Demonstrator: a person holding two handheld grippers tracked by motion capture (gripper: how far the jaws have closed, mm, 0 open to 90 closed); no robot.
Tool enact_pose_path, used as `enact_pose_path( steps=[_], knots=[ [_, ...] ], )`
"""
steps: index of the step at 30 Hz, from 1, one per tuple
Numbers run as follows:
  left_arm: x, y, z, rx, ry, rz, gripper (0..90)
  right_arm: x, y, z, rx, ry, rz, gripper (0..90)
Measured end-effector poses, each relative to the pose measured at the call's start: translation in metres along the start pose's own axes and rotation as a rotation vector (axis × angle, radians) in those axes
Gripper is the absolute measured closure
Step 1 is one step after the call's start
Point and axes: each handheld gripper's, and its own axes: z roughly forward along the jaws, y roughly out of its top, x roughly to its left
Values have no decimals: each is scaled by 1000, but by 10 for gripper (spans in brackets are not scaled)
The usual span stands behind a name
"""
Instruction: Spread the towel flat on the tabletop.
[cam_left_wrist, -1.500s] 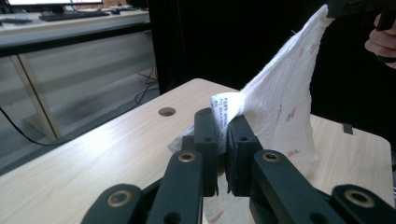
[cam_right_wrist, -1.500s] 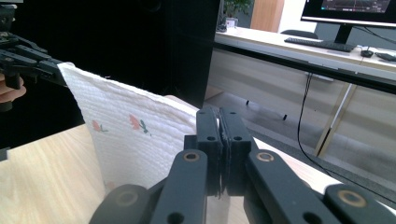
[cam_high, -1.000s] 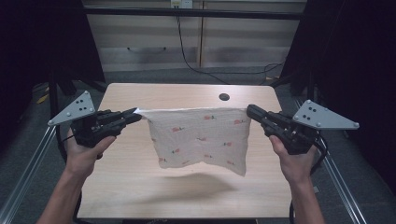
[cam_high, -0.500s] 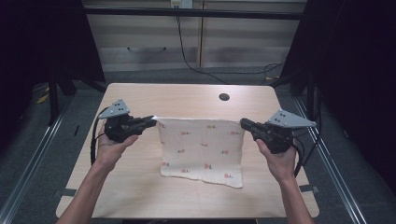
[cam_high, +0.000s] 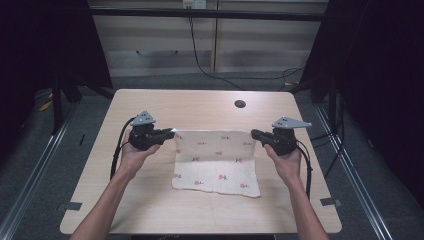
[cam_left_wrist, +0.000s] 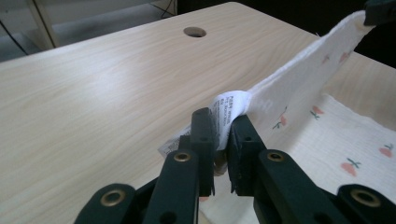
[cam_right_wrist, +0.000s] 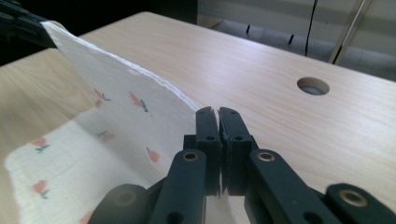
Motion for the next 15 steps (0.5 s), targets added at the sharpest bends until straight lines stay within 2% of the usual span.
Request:
enact_pose_path(
  steps=[4, 7, 8, 10, 11, 12, 13, 15],
  knots=[
    [13, -5, 12, 21, 32, -31, 817, -12, -5, 29, 32, 1, 31, 872],
    [16, -7, 15, 22, 38, -55, 791, -22, -5, 39, -10, 44, 110, 868],
    [19, -8, 15, 36, 60, -54, 791, -22, -5, 39, -10, 44, 110, 868],
    [24, -10, 14, 40, 76, -77, 721, -26, -4, 48, 11, 16, 100, 849],
    [26, -10, 13, 35, 82, -90, 699, -27, -4, 51, 25, 10, 101, 811],
    [30, -11, 9, 36, 86, -101, 657, -28, -3, 55, 48, -25, 100, 729],
    [30, -11, 9, 36, 86, -101, 652, -28, -3, 55, 48, -25, 100, 729],
    [30, -12, 6, 40, 96, -102, 633, -32, -3, 57, 71, -40, 119, 620]
  ],
)
